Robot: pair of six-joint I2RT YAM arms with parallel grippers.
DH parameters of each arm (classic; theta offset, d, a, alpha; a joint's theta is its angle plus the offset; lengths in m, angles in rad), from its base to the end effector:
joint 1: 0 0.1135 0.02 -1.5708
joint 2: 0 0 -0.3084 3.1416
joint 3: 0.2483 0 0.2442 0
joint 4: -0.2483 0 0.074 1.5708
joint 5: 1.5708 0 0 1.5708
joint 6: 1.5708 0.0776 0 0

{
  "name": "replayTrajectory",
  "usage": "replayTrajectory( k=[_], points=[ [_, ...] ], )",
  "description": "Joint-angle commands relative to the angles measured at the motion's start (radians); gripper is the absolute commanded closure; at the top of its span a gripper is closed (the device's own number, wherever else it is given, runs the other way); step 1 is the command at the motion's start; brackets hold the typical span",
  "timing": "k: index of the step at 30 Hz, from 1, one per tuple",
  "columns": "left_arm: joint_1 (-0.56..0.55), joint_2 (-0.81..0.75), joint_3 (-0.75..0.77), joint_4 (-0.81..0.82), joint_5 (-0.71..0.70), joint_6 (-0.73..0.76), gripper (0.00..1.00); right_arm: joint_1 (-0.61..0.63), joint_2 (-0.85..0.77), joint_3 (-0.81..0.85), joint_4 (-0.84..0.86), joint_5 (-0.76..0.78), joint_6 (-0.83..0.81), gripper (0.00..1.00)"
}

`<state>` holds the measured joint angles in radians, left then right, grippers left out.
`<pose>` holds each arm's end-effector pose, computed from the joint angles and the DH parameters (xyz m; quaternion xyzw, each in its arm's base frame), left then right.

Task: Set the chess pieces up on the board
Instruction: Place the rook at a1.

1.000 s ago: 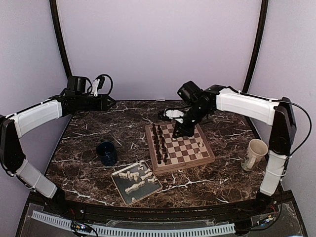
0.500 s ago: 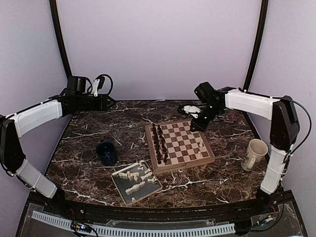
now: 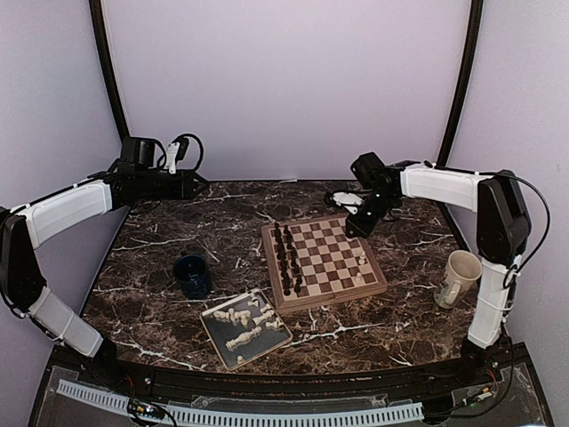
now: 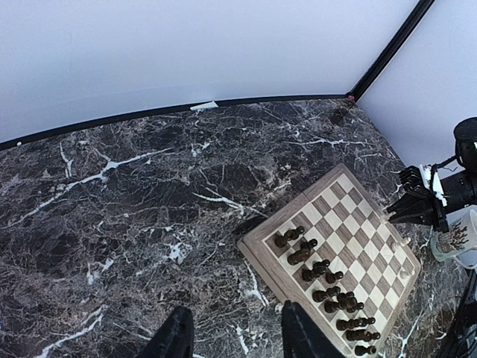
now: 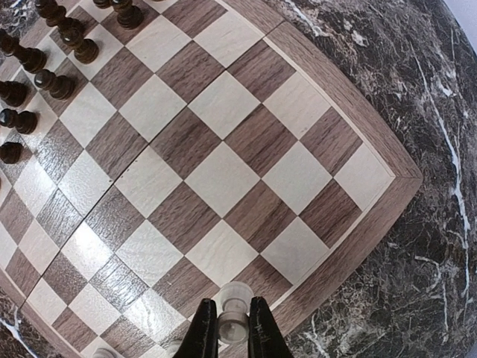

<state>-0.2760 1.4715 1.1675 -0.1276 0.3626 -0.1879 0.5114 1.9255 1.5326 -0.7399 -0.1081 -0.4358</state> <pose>0.3450 -0.1263 0.3455 0.1336 0.8232 -0.2697 0.4813 0.3734 0.2191 0.2306 -0.4550 0.8621 0.0609 0.2148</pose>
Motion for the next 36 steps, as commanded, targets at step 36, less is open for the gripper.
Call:
replayTrajectory(
  k=[36],
  points=[
    [-0.003,0.001,-0.013,0.007,0.01,0.007,0.57,-0.001,-0.312,-0.496,0.106,-0.124,-0.037,0.9]
  ],
)
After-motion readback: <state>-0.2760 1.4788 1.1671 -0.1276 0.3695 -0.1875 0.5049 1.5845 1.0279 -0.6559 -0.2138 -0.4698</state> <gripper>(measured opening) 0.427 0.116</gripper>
